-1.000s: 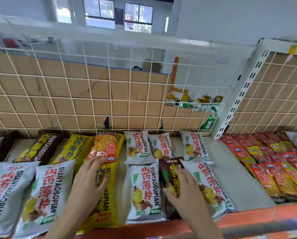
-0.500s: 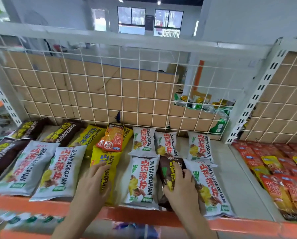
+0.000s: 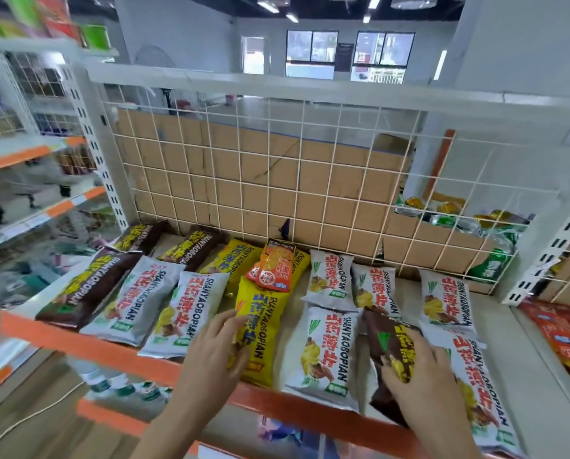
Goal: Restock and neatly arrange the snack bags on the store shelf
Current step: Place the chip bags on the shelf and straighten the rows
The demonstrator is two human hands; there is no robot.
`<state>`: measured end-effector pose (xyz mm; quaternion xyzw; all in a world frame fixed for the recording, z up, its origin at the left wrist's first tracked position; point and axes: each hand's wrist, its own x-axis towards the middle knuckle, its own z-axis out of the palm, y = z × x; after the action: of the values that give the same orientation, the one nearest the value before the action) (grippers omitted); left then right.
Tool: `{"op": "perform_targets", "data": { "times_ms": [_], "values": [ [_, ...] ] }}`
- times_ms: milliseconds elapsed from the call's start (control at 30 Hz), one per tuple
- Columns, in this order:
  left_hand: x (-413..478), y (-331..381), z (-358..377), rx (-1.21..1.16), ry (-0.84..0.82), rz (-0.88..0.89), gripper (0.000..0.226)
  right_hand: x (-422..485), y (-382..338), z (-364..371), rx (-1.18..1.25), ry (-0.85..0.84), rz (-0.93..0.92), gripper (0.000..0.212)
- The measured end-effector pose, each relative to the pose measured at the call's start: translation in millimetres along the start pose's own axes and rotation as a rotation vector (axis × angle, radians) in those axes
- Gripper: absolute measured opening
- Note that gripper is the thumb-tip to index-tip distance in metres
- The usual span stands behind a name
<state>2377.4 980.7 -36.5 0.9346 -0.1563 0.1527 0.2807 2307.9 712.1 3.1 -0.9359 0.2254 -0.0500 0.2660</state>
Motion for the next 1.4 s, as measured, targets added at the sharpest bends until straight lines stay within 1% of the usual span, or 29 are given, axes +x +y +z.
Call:
{"op": "perform_targets", "data": {
  "times_ms": [133,200,300,400,533,633,667,800,933,1000,1067,1133,1300,1400],
  "values": [
    [15,-16,-10,-0.057,0.022,0.054,0.036,-3,-20,-3,0.031,0.008,-0.013,0.062],
    [24,-29,-18,-0.080,0.028,0.069,0.038,-3,-33,-2,0.059,0.040,-0.014,0.062],
    [37,-54,-35,-0.094,0.014,0.076,0.037,-3,-59,8,0.164,0.078,-0.015,0.063],
    [46,-82,-51,-0.077,-0.004,0.061,0.047,-5,-87,22,0.222,0.100,-0.057,0.063],
    [55,-131,-72,-0.061,-0.028,0.017,0.039,-8,-130,54,0.228,0.114,-0.136,0.064],
    [59,-161,-86,-0.003,-0.047,-0.010,0.038,-9,-160,77,0.212,0.118,-0.179,0.064],
    [60,-168,-90,0.020,-0.081,-0.025,0.041,-9,-169,84,0.214,0.116,-0.186,0.064],
    [68,-185,-94,0.072,-0.257,-0.102,0.066,-14,-200,109,0.212,0.099,-0.186,0.063],
    [73,-185,-83,-0.007,-0.336,-0.176,0.083,-15,-216,125,0.219,0.103,-0.191,0.063],
    [74,-184,-76,-0.022,-0.330,-0.227,0.096,-15,-220,129,0.201,0.106,-0.194,0.063],
    [75,-185,-71,-0.016,-0.312,-0.244,0.100,-14,-221,131,0.204,0.117,-0.198,0.064],
    [77,-189,-69,-0.035,-0.287,-0.244,0.098,-13,-222,131,0.212,0.136,-0.210,0.064],
    [74,-195,-72,-0.181,-0.221,-0.258,0.090,-13,-227,133,0.187,0.154,-0.234,0.064],
    [70,-194,-78,-0.297,-0.173,-0.218,0.087,-16,-231,137,0.184,0.147,-0.240,0.064]
  ]
}}
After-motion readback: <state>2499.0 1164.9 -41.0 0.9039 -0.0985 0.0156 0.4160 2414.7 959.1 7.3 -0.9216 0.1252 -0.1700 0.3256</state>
